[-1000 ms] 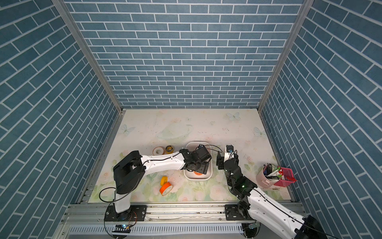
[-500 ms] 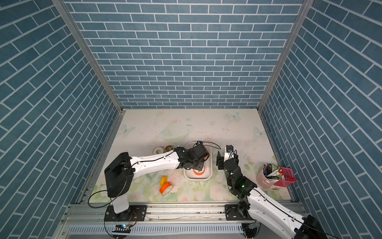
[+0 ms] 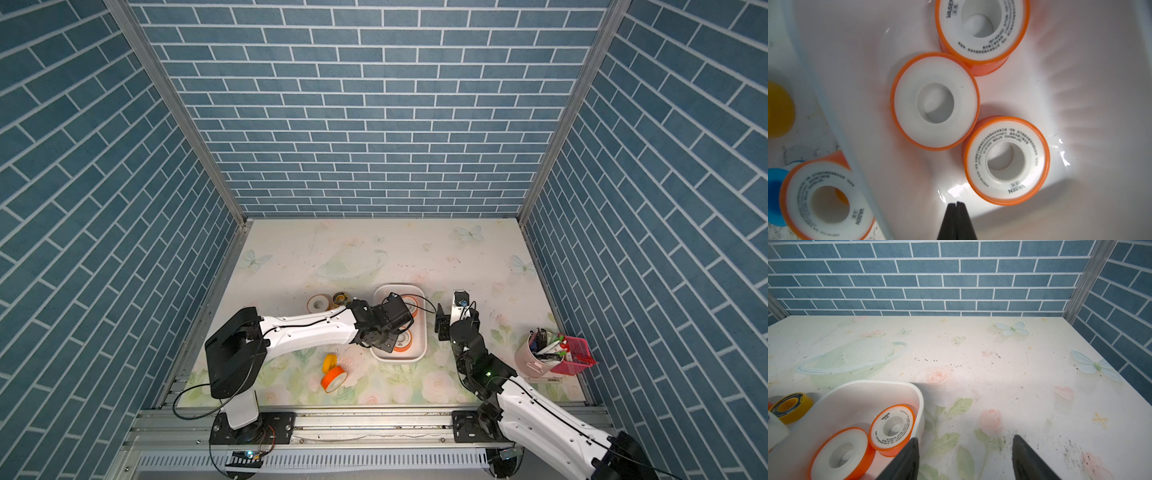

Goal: Put the sealing tape into the storage box
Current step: Place the sealing tape in the storage box.

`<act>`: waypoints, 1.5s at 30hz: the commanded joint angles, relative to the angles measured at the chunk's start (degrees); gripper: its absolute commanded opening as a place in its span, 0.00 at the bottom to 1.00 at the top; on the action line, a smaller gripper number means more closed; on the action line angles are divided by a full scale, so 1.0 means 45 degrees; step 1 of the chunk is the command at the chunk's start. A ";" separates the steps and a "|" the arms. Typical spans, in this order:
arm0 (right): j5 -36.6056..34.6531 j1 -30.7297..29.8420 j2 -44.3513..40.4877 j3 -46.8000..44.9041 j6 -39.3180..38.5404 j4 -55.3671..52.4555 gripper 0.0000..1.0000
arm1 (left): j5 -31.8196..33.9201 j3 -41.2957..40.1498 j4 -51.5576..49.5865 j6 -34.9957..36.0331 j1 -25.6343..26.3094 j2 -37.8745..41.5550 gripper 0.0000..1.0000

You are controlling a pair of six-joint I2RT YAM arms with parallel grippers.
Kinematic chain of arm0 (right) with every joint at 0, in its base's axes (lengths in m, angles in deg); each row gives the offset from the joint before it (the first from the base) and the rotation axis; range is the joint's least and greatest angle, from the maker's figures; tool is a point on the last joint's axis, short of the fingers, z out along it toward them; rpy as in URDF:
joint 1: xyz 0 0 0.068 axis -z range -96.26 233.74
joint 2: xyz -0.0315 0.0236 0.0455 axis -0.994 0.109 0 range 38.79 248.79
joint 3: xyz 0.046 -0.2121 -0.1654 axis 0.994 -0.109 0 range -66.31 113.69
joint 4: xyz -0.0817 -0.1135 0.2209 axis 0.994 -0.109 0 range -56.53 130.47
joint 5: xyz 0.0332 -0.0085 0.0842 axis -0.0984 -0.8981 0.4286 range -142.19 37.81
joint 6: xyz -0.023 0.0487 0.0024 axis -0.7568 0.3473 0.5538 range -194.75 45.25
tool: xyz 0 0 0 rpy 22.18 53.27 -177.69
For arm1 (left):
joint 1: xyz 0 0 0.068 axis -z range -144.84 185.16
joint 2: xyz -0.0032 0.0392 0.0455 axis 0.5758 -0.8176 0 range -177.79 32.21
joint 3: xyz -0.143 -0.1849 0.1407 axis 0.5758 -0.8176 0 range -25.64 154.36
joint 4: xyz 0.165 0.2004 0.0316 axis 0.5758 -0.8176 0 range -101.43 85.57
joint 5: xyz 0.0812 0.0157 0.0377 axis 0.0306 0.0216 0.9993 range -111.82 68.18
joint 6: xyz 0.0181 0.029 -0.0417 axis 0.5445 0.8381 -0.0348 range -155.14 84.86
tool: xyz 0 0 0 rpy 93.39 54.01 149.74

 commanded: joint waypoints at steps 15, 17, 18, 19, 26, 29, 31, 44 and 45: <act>-0.0111 0.0046 0.0085 0.0053 0.0258 -0.0007 0.71 | -0.0873 0.0835 0.0278 0.0637 0.0138 -0.1883 0.00; -0.0123 0.0050 0.0088 0.0058 0.0261 -0.0023 0.71 | -0.1012 0.1076 0.0396 0.0657 0.0127 -0.2079 0.01; -0.0110 0.0046 0.0093 0.0051 0.0261 -0.0012 0.71 | -0.1029 0.1210 0.0418 0.0659 0.0125 -0.2159 0.01; -0.0108 0.0051 0.0107 0.0048 0.0261 -0.0021 0.71 | -0.1048 0.1354 0.0441 0.0659 0.0144 -0.2229 0.01; -0.0109 0.0046 0.0099 0.0048 0.0261 -0.0016 0.71 | -0.0736 0.1670 0.0106 0.0679 0.0107 -0.2087 0.02; -0.0108 0.0056 0.0143 0.0057 0.0261 0.0020 0.71 | -0.0398 0.1486 -0.0099 0.0581 0.0123 -0.1682 0.05; -0.0089 0.0046 0.0191 0.0084 0.0258 0.0000 0.71 | -0.0168 0.1320 -0.0206 0.0525 0.0110 -0.1275 0.09; 0.0210 0.0046 0.0540 0.0586 -0.0186 -0.0029 0.71 | 0.1866 -0.0366 -0.0751 -0.0014 -0.1038 0.3390 0.30; 0.0548 0.0046 0.0726 0.0911 -0.0177 -0.0211 0.72 | 0.1960 -0.0777 -0.0746 -0.0072 -0.1368 0.4080 0.34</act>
